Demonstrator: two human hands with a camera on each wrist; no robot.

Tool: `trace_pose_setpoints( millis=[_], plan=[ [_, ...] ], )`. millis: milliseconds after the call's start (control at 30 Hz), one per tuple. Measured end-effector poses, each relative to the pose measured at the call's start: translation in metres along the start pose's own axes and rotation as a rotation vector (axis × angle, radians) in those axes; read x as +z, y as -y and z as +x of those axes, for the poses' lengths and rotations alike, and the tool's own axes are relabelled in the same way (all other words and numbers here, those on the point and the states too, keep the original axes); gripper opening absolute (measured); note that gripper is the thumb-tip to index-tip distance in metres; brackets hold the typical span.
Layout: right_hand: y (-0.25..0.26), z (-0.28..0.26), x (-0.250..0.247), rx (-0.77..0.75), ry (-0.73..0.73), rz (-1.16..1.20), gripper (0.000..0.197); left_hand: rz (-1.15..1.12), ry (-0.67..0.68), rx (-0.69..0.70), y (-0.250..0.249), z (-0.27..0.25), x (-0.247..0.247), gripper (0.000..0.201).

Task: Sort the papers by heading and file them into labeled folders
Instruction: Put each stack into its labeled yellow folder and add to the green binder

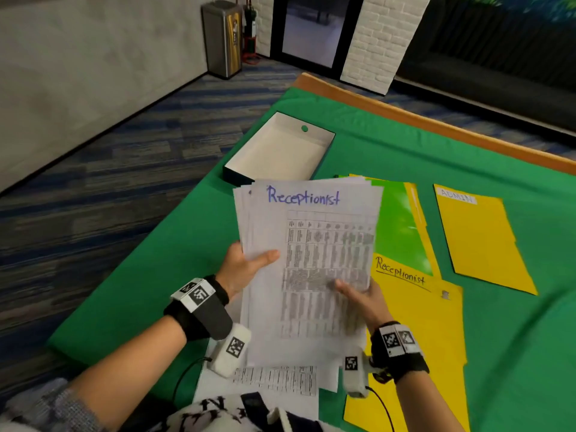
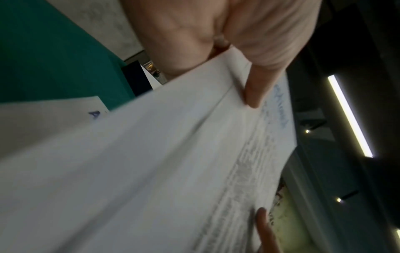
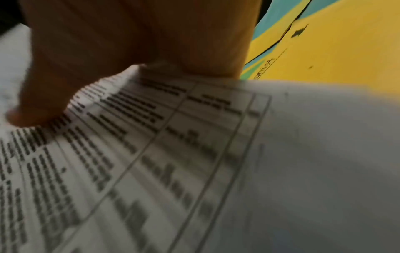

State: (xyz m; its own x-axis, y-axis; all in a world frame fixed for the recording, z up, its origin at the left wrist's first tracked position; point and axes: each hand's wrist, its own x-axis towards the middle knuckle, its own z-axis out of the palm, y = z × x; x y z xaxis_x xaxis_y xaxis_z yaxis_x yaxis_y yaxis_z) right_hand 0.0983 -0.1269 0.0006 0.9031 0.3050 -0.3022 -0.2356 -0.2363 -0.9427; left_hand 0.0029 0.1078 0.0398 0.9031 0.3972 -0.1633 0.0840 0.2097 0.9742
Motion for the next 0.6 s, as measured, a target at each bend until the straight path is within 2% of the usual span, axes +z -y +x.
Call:
trace_pose_setpoints(
  millis=[67,100,133,200,267,367,500,600],
  plan=[
    [0.002,-0.006,0.010,-0.038,0.063,-0.037,0.054,0.006,0.066,-0.026,0.002,0.003,0.009,0.042],
    [0.005,-0.008,0.015,-0.062,0.071,-0.056,0.038,0.063,0.072,-0.037,0.005,0.003,0.014,0.052],
    [0.007,-0.010,0.019,-0.090,0.067,-0.057,0.028,0.123,0.042,-0.032,0.006,0.003,0.018,0.053],
    [0.010,-0.011,0.019,-0.109,0.023,-0.015,0.025,0.183,-0.084,0.012,0.006,0.004,0.021,0.036],
    [0.016,-0.014,0.014,-0.113,0.001,0.068,0.029,0.126,-0.148,0.065,-0.002,0.005,0.021,0.022],
    [0.022,-0.020,0.001,-0.117,0.030,0.109,0.035,0.008,-0.134,0.164,-0.020,0.004,0.021,0.024],
    [0.016,-0.031,-0.008,-0.128,0.040,-0.045,0.010,-0.101,-0.233,0.248,-0.037,0.009,0.030,0.023],
    [-0.001,-0.038,-0.019,-0.134,-0.051,-0.146,0.008,-0.089,-0.272,0.256,-0.037,0.017,0.036,0.017]
  ],
)
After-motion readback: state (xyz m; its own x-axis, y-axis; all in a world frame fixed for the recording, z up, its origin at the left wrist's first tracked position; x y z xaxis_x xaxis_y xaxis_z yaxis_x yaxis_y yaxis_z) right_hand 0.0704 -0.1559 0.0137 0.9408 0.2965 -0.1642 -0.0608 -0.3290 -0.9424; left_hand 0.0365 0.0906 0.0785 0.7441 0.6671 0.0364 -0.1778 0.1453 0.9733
